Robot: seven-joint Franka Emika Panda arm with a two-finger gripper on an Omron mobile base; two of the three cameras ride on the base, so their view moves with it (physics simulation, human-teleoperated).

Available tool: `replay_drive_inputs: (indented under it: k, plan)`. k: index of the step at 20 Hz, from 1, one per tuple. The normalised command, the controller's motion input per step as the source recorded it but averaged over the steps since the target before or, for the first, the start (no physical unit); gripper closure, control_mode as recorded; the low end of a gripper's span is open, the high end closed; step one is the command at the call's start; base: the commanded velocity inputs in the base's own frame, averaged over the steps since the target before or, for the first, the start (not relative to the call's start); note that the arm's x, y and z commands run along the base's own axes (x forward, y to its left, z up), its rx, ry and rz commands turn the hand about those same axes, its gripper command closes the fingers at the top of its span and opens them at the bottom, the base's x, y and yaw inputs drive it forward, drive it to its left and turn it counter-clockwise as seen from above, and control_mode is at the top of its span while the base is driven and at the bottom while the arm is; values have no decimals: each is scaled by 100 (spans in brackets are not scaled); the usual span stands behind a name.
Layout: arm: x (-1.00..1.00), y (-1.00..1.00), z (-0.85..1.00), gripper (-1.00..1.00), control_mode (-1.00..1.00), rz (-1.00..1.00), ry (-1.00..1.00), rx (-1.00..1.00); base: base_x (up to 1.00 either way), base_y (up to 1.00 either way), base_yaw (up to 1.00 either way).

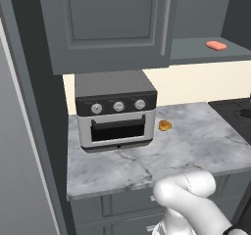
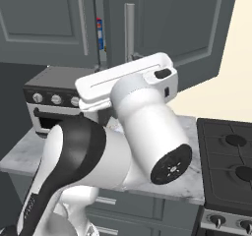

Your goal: Pick the sponge and bar soap from the cabinet and place them on the counter.

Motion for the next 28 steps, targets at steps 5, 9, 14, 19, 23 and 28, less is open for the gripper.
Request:
replay_drive_inputs:
  k: [5,9,14,19,23,28]
  plan:
    - [2,30,-3,-100,-100,-36,0,0,0,0,0]
    - [10,35,-6,-100,-100,-34,1,-1,0,0,0]
    - [15,37,-6,-100,-100,-34,2,-2,0,0,0]
    - [26,36,-4,-100,-100,-34,4,-1,0,0,0]
    - [30,34,0,-100,-100,-34,2,-1,0,0,0]
    - [25,32,0,-100,-100,-34,4,0,0,0,0]
